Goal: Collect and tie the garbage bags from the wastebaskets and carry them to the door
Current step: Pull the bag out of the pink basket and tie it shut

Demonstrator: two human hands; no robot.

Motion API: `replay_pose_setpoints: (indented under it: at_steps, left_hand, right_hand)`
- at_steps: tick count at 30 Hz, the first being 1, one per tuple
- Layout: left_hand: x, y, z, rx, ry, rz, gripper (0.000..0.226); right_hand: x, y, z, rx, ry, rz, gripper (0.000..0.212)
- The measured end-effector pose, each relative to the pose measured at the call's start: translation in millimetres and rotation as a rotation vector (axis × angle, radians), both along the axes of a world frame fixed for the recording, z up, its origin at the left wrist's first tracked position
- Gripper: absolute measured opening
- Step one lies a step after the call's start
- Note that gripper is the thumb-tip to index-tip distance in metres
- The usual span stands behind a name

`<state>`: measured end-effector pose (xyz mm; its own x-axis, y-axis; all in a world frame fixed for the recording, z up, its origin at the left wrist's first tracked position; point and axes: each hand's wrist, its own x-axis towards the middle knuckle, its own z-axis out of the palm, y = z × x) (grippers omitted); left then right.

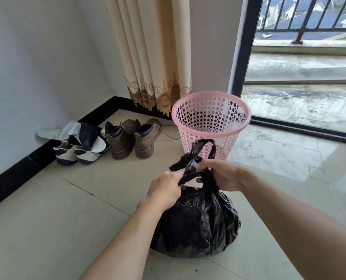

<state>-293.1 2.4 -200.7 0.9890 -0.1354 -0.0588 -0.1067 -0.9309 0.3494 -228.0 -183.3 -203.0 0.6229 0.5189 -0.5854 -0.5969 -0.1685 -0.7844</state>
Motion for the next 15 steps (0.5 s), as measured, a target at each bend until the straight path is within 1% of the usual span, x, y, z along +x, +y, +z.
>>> replay_pose_setpoints:
  at_steps: [1,3,5,6,7,9,10,11,13,15]
  left_hand:
    - [-1,-2,-1,-0.001,-0.003,-0.007,0.028]
    - [-1,-6,-4,0.013,-0.019,-0.031,0.025]
    - [0,-9,-10,0.017,-0.001,-0.033,0.023]
    - [1,-10,-13,-0.013,0.026,-0.013,0.026]
    - [3,-9,-17,-0.068,0.073,0.026,0.029]
    - [5,-5,-24,-0.290,0.180,0.122,0.029]
    - [6,-1,-27,-0.435,0.221,0.181,0.027]
    - [7,4,-31,-0.572,0.261,0.248,0.024]
    - [8,11,-34,-0.761,0.341,0.331,0.017]
    - [6,11,-30,-0.866,0.371,0.359,0.008]
  right_hand:
    - [-1,1,3,-0.007,-0.017,0.009,0.055]
    - [0,7,4,-0.081,-0.085,-0.058,0.057]
    - [3,13,-1,-0.181,-0.144,-0.188,0.061]
    - [6,16,-5,-0.203,-0.128,-0.270,0.061]
    - [7,17,-8,-0.201,-0.099,-0.342,0.056]
    - [8,16,-6,-0.130,-0.049,-0.454,0.030]
    - [8,15,-4,-0.042,-0.006,-0.489,0.020]
    - [8,13,-2,0.056,0.041,-0.511,0.018]
    - [8,10,1,0.171,0.101,-0.508,0.026]
    - [8,10,1,0.146,0.115,-0.493,0.029]
